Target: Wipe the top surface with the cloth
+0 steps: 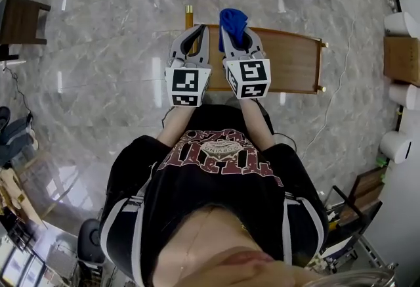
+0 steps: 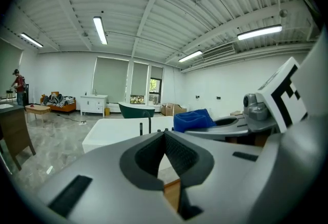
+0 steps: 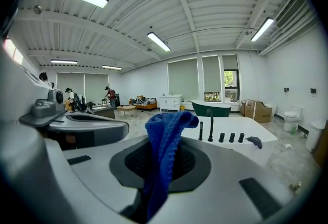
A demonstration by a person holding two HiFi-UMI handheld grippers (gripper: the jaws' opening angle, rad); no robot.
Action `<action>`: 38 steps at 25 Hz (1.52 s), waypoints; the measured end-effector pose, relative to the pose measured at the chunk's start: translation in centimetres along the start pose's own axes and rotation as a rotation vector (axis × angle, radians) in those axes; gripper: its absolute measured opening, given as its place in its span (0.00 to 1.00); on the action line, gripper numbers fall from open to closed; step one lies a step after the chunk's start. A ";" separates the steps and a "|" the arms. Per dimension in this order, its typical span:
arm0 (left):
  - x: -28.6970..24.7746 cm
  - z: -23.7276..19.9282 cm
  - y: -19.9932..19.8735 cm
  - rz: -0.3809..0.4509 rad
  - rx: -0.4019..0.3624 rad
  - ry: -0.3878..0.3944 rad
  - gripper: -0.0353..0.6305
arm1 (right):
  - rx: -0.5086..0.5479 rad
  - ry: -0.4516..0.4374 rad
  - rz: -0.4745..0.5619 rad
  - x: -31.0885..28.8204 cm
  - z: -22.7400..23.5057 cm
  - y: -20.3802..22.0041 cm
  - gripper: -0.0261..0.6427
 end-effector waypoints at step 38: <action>-5.6 4.5 25.1 -0.477 0.323 -0.141 0.12 | 0.174 -0.393 -0.455 -15.4 -1.8 19.7 0.13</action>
Point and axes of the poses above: the fingertips, and each gripper's own axes: x backward along the fingers, z to its right, y out of its underside, the point moved 8 cm from there along x, backward along the fingers, and after that the axes turned 8 degrees about y, right-handed, at the moved point
